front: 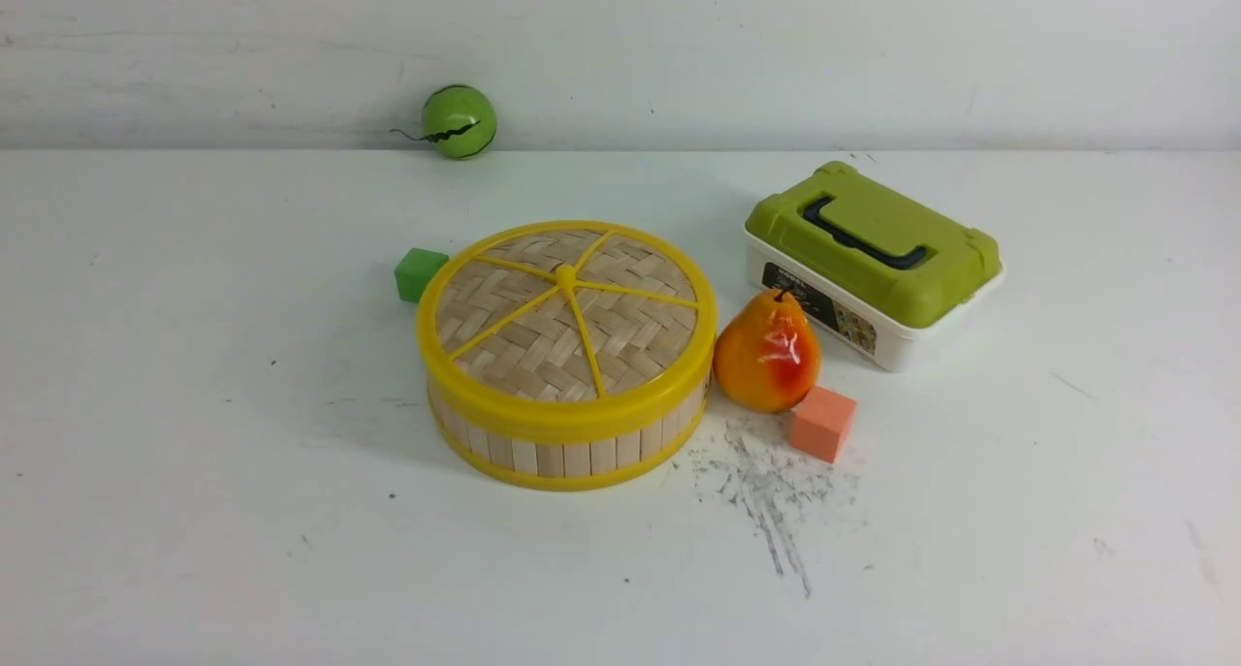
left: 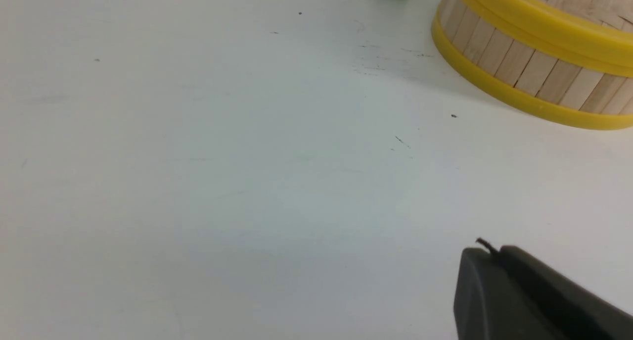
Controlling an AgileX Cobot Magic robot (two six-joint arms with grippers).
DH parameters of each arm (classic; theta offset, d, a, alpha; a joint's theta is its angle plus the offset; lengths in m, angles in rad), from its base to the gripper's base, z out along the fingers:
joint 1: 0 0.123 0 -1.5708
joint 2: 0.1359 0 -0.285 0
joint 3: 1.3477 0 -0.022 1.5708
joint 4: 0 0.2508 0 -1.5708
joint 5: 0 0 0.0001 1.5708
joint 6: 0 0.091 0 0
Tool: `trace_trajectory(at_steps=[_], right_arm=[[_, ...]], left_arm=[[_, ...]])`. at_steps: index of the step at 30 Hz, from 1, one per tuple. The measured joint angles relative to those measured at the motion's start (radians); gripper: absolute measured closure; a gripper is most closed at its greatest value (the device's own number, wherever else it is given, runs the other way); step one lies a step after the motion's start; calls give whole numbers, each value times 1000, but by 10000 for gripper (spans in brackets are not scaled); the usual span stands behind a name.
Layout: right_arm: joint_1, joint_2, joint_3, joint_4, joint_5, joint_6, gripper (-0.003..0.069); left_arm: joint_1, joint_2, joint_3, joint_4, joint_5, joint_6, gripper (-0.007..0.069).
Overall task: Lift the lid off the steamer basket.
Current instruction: Use the left arm to lift the lid of the steamer
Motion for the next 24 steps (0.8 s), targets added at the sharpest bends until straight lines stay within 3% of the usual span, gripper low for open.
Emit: trace_trajectory(at_steps=[10,13,18,24], right_arm=[[0,0,0,0,0,0,419],[0,0,0,0,0,0,419],[0,0,0,0,0,0,419],[0,0,0,0,0,0,419]], left_arm=[[0,0,0,0,-50,0,606],[0,0,0,3,-141,0,606],[0,0,0,12,-475,0,599],[0,0,0,14,-715,0,596]])
